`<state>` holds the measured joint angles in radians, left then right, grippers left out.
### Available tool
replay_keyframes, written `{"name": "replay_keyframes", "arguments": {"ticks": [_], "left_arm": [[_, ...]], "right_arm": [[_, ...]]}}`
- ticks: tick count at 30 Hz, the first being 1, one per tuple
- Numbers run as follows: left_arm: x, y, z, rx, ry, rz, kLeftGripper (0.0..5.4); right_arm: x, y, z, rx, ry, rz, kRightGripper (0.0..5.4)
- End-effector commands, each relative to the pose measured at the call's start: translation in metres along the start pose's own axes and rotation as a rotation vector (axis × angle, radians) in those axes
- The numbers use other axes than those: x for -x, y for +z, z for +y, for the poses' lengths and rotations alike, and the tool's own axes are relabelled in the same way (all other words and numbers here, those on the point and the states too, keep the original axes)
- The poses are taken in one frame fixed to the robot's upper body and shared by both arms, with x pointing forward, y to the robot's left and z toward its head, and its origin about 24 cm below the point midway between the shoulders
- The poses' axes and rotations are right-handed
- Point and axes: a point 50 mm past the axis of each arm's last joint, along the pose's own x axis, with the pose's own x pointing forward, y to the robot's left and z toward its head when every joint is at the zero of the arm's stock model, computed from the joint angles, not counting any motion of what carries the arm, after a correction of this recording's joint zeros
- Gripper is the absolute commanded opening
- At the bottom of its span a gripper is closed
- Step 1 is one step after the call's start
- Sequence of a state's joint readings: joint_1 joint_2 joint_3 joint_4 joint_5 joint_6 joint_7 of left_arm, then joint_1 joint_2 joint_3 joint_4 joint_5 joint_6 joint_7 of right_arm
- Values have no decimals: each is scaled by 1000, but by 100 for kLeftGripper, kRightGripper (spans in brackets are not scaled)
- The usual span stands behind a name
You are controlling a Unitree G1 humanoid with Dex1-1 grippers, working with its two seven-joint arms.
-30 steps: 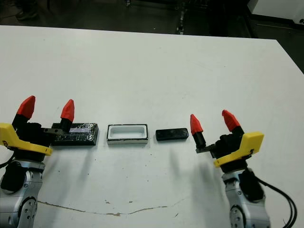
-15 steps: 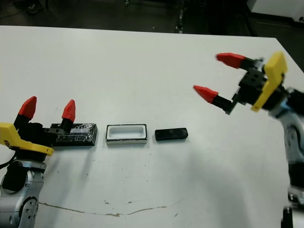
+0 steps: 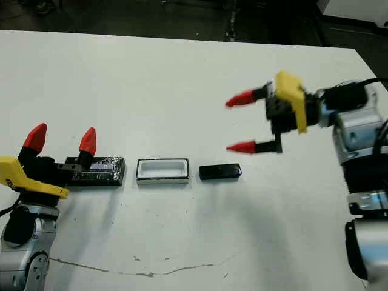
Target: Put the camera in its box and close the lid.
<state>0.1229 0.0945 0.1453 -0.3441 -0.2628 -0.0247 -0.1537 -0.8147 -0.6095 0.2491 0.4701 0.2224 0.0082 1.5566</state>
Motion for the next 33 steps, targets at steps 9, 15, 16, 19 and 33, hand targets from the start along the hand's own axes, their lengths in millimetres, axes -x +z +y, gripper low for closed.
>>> {"name": "replay_keyframes", "arguments": {"ticks": [9,15,16,19,33], "left_arm": [[2,-2,2,-17,0,16,539],[2,-2,1,-6,3,25,539],[3,-1,1,-8,2,25,539],[2,-1,1,-8,-4,24,539],[1,-2,1,13,-19,18,539]], "right_arm": [[-22,-6,5,33,114,119,540],[-29,-12,6,27,144,173,540],[-30,-13,7,29,148,176,540],[-33,-15,8,35,157,180,540],[-45,-20,11,19,210,286,540]]}}
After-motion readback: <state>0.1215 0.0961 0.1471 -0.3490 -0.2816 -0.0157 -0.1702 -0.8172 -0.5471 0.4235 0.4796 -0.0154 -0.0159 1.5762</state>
